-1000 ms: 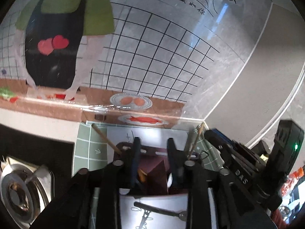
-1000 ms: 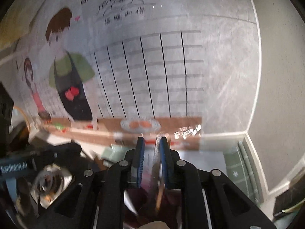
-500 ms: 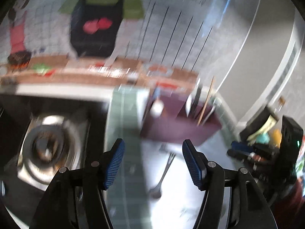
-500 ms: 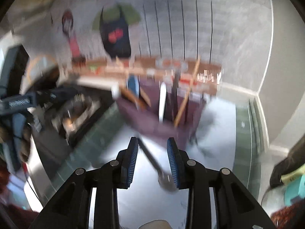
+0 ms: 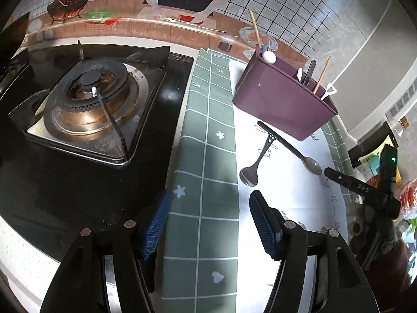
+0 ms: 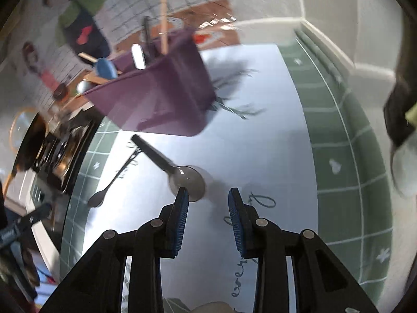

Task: Organize utensils
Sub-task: 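Lower the right gripper onto the black-handled ladle and close it, then grasp the metal spoon with the face-shaped handle with the left gripper while the right holds the ladle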

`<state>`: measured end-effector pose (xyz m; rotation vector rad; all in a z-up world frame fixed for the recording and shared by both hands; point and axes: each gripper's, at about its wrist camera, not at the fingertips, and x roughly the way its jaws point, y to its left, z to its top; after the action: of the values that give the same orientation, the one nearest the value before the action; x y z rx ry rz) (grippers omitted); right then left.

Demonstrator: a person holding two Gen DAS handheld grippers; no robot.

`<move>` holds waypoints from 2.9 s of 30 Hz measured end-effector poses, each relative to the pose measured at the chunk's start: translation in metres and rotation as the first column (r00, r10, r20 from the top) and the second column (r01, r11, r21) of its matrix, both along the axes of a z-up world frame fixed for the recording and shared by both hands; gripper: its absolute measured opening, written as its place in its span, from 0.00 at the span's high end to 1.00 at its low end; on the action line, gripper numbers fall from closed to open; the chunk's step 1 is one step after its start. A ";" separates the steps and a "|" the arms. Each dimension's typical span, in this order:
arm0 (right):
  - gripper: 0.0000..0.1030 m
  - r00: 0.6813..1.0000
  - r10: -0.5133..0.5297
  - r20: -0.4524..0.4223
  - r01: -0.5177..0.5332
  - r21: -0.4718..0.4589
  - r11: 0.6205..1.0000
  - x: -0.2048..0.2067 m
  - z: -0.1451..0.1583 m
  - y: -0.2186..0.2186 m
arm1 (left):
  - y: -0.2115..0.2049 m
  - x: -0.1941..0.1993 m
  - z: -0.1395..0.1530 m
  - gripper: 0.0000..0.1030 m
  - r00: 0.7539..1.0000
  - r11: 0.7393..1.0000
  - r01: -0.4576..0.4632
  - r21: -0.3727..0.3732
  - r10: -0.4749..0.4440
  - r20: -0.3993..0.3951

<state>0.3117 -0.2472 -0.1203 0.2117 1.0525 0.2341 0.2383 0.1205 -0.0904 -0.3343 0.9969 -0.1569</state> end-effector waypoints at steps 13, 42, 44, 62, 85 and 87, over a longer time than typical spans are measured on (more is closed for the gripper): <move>0.73 0.989 0.118 0.091 -0.106 -0.133 0.985 -0.003 0.016 0.038 | -0.039 0.006 -0.012 0.34 0.989 0.989 0.145 0.016 -0.144 -0.019; 0.88 0.966 0.251 0.059 -0.226 -0.277 0.934 0.011 -0.006 0.073 | -0.043 0.022 -0.026 0.34 0.982 0.982 0.188 0.025 -0.187 -0.039; 0.88 0.979 0.195 0.054 -0.176 -0.253 0.951 -0.003 -0.006 0.057 | -0.052 0.026 -0.029 0.34 0.978 0.978 0.206 0.040 -0.205 -0.025; 0.88 0.999 0.039 0.031 -0.032 -0.177 0.984 -0.082 -0.002 0.016 | -0.097 0.060 -0.046 0.49 0.957 0.918 0.278 0.281 -0.292 0.005; 0.84 0.991 0.047 0.129 -0.016 -0.235 0.972 -0.102 0.044 0.005 | -0.063 0.037 0.038 0.71 0.946 0.969 0.168 0.179 -0.210 0.246; 0.84 0.992 0.043 0.120 -0.013 -0.237 0.971 -0.101 0.040 0.008 | -0.060 0.037 0.046 0.71 0.945 0.973 0.163 0.161 -0.201 0.260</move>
<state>0.2111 -0.2393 -0.0799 -0.0325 0.9501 0.1437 0.2750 0.0601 -0.0441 -0.0887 0.7568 -0.2931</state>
